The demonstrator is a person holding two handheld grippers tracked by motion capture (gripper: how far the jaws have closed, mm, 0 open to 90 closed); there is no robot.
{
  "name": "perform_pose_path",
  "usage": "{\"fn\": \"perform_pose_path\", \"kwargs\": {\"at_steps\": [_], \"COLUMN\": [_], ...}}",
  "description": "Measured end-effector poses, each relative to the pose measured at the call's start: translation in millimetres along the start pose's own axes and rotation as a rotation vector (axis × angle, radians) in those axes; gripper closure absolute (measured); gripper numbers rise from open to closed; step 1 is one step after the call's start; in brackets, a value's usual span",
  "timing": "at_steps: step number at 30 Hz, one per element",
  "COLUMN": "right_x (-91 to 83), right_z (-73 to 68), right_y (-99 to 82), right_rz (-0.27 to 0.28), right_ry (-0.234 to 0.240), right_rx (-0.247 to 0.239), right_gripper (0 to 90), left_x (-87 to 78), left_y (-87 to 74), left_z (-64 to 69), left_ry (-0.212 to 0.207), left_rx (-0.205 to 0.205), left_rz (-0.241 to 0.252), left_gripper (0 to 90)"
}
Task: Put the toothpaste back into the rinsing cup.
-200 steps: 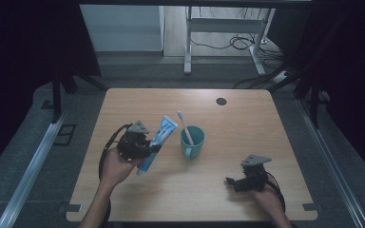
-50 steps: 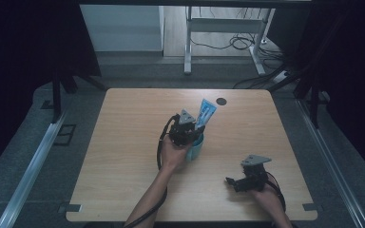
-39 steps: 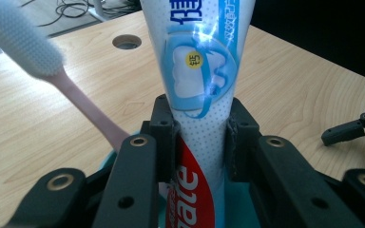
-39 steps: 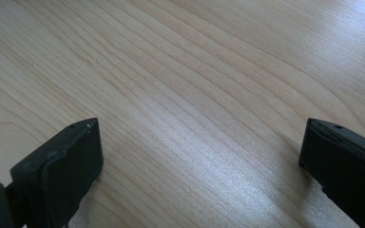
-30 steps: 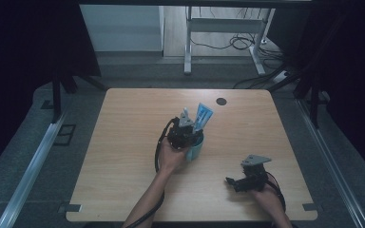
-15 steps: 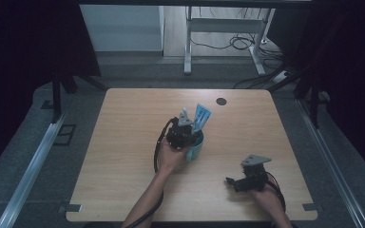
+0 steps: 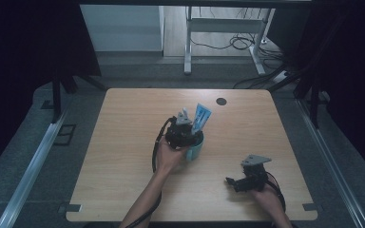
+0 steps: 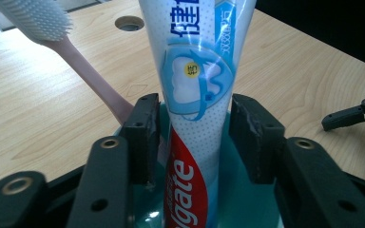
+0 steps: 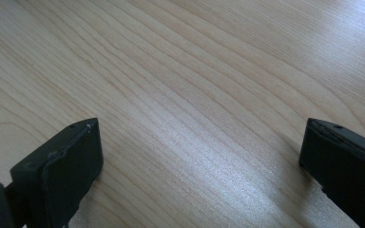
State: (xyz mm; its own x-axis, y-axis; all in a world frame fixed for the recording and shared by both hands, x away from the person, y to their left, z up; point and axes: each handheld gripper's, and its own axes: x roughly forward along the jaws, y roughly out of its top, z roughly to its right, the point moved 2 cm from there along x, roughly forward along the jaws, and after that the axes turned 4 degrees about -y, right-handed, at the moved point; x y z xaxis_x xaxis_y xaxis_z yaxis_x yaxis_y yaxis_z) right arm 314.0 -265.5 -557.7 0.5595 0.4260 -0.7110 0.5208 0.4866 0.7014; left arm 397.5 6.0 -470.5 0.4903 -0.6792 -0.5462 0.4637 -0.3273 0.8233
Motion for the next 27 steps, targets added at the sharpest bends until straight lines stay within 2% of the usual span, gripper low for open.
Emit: {"fn": "perform_pose_path", "kwargs": {"at_steps": [10,15,21,27], "right_x": [0.0,0.0,0.0,-0.1], "right_z": [0.0,0.0,0.0,-0.1], "right_y": [0.0,0.0,0.0,0.0], "right_rz": [0.000,0.000,0.000,-0.001], "right_ry": [0.000,0.000,0.000,0.000], "right_rx": [0.000,0.000,0.000,0.001], "right_gripper": [0.2,0.2,0.2,0.3], "left_x": [-6.6,-10.1,-13.4,-19.4], "left_y": [1.0,1.2,0.1,-1.5], "left_z": [3.1,5.6,6.5,6.3], "left_ry": [0.009,0.011,0.011,0.010], "left_rx": [0.024,0.042,0.034,0.032], "left_rz": [-0.019,-0.035,-0.048,-0.055], "left_gripper": [44.2,35.8,20.3,14.5]}}
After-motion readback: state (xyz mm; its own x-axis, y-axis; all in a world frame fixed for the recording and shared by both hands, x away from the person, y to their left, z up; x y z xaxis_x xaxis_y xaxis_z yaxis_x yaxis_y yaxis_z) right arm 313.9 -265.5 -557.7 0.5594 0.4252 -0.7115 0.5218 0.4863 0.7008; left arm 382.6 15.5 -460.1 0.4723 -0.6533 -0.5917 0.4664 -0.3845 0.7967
